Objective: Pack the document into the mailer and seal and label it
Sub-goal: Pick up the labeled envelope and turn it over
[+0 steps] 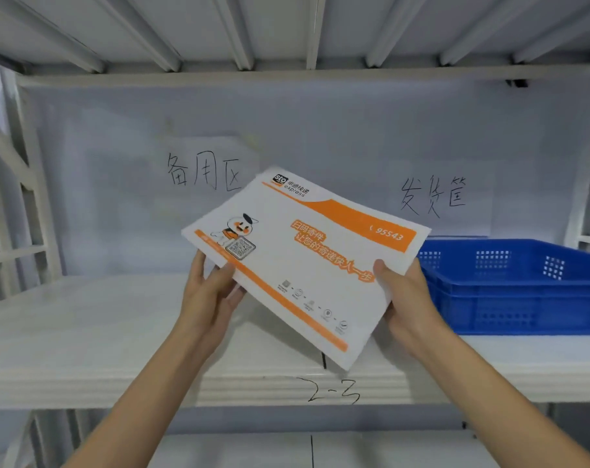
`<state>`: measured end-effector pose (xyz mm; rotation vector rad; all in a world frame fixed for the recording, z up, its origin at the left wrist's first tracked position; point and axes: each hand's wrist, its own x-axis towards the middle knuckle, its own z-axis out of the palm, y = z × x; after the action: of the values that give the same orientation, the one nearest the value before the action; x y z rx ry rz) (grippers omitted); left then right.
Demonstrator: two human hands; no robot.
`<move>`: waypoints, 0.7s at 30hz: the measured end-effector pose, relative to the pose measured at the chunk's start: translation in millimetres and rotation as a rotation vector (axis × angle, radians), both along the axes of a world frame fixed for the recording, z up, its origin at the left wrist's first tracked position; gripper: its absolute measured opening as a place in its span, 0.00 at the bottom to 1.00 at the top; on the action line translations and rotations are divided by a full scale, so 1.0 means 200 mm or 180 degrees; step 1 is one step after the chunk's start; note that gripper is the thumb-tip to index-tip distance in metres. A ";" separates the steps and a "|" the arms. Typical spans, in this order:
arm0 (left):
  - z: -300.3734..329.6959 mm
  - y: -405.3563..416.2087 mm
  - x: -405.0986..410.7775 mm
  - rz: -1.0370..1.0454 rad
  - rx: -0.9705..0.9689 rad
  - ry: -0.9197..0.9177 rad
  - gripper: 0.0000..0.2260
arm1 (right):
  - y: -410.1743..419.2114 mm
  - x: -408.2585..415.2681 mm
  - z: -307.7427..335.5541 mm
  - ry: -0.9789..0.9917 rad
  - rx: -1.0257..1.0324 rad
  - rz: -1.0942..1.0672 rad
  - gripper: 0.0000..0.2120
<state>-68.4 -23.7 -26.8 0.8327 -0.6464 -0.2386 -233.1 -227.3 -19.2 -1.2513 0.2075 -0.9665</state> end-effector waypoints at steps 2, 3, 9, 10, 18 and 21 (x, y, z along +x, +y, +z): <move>0.00 0.03 0.04 -0.0068 0.0005 0.0231 0.18 | -0.07 -0.07 0.03 0.0135 -0.0220 0.0006 0.15; -0.01 0.03 0.06 -0.0108 0.0034 0.0352 0.18 | -0.10 -0.12 0.05 0.0195 -0.0333 -0.0009 0.15; -0.06 -0.02 0.02 -0.0467 0.0940 0.0383 0.17 | -0.28 -0.34 0.22 0.0500 -0.0758 -0.0767 0.10; -0.06 -0.05 -0.01 -0.0632 0.1196 0.0276 0.18 | -0.31 -0.38 0.25 0.0593 -0.0864 -0.0868 0.09; 0.00 -0.40 -0.19 -0.1280 0.1536 0.0146 0.16 | -0.59 -0.61 0.38 0.1159 -0.0557 -0.0784 0.09; 0.04 -0.55 -0.25 -0.1311 0.1409 0.0172 0.14 | -0.73 -0.71 0.34 0.1209 -0.0185 -0.0683 0.10</move>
<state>-117.8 -134.2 -19.8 1.1060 -0.7224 -0.7963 -375.8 -372.3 47.9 -1.4823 0.6246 -0.9137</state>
